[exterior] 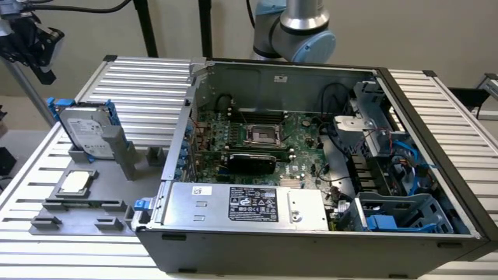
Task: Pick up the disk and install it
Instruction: 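Reach for the disk, then pick up the disk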
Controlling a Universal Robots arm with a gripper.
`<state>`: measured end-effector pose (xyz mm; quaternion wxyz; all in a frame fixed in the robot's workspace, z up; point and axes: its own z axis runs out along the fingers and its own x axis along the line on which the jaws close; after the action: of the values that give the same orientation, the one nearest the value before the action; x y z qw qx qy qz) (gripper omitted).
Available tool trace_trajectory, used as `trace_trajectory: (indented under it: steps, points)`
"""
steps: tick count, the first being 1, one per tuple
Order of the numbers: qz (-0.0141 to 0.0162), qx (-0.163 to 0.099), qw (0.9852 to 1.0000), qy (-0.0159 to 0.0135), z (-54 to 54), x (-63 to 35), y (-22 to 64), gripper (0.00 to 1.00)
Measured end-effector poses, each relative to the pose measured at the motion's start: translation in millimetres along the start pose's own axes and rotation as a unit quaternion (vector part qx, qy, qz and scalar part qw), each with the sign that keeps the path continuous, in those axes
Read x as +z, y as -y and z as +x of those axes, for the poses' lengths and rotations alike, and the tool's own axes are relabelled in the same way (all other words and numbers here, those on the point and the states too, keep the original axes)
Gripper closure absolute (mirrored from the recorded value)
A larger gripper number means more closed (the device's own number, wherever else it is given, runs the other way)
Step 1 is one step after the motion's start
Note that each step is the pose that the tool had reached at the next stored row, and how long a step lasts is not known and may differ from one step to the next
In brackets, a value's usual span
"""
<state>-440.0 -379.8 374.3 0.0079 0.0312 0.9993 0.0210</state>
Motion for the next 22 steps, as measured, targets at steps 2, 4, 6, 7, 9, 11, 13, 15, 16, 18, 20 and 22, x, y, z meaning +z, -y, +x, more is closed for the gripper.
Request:
trace_trajectory:
  steps: [2, 4, 6, 7, 9, 11, 13, 15, 16, 18, 20, 22]
  points:
    - [0.0014, -0.005, 1.0000, -0.0008, 0.2, 0.2, -1.2, 0.89]
    - [0.0027, -0.007, 1.0000, -0.0012, 0.3, 0.3, -2.1, 0.89]
    - [0.0027, -0.007, 1.0000, -0.0012, 0.2, 0.3, -2.1, 0.89]
    - [0.0027, -0.007, 1.0000, -0.0012, 0.2, 0.2, -2.1, 0.89]
    - [0.0027, -0.006, 1.0000, -0.0012, 0.2, 0.2, -2.1, 0.89]
    - [0.0027, -0.006, 1.0000, -0.0012, 0.2, 0.2, -2.1, 0.89]
    - [0.0027, -0.006, 1.0000, -0.0012, 0.2, 0.2, -2.1, 0.89]
    - [0.0027, -0.006, 1.0000, -0.0012, 0.2, 0.2, -2.1, 0.89]
    - [0.0027, -0.006, 1.0000, -0.0012, 0.2, 0.2, -2.1, 0.89]
    - [0.0027, -0.006, 1.0000, -0.0012, 0.1, 0.2, -2.2, 0.89]
    - [0.0027, -0.007, 1.0000, -0.0013, -2.8, 0.3, -2.3, 0.89]
    - [0.0027, -0.008, 1.0000, -0.0018, -8.2, 0.3, -2.4, 0.89]
